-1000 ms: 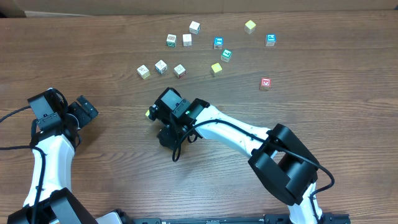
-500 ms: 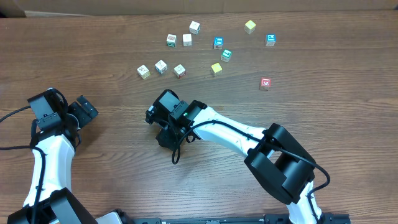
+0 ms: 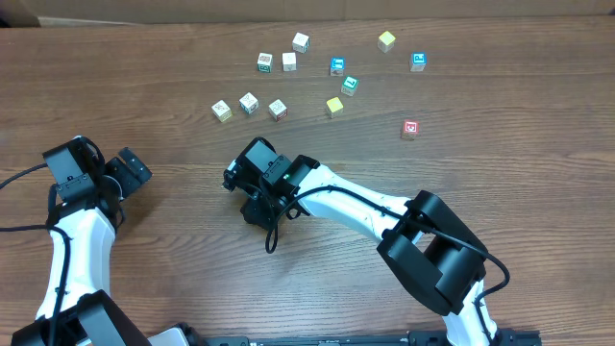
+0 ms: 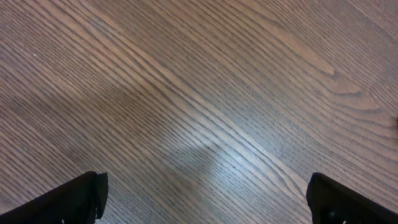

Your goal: Form a circle

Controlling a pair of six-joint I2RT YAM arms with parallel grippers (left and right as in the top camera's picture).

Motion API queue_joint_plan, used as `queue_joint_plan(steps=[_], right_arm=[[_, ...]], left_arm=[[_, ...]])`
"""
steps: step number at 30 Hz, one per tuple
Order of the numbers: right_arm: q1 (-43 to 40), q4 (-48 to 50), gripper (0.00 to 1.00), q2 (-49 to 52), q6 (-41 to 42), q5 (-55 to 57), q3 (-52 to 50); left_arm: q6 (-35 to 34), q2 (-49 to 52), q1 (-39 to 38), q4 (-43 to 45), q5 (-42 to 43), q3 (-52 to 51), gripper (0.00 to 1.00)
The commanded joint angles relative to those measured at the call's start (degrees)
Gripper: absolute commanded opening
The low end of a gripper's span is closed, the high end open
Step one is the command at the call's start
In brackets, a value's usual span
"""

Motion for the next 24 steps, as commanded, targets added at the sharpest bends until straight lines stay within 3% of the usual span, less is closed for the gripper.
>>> queue_joint_plan(steps=[1,12,18,24], right_arm=[[0.1,0.2,0.49,0.2,-0.3,-0.3,0.3],[0.1,1.1,0.48,2.1,-0.2,-0.3,0.3],[0.1,1.1,0.35,2.1,-0.1,-0.3,0.3],[0.1,1.3,0.33,2.1,0.0,-0.3,0.3]], left_arm=[[-0.5,-0.9,0.2,0.1,0.2,-0.1,0.99],[-0.5,-0.9,0.2,0.1,0.2,-0.1,1.0],[-0.5,-0.9,0.2,0.1,0.2,-0.1,1.0],[-0.5,-0.9,0.2,0.1,0.2,-0.1,0.99]])
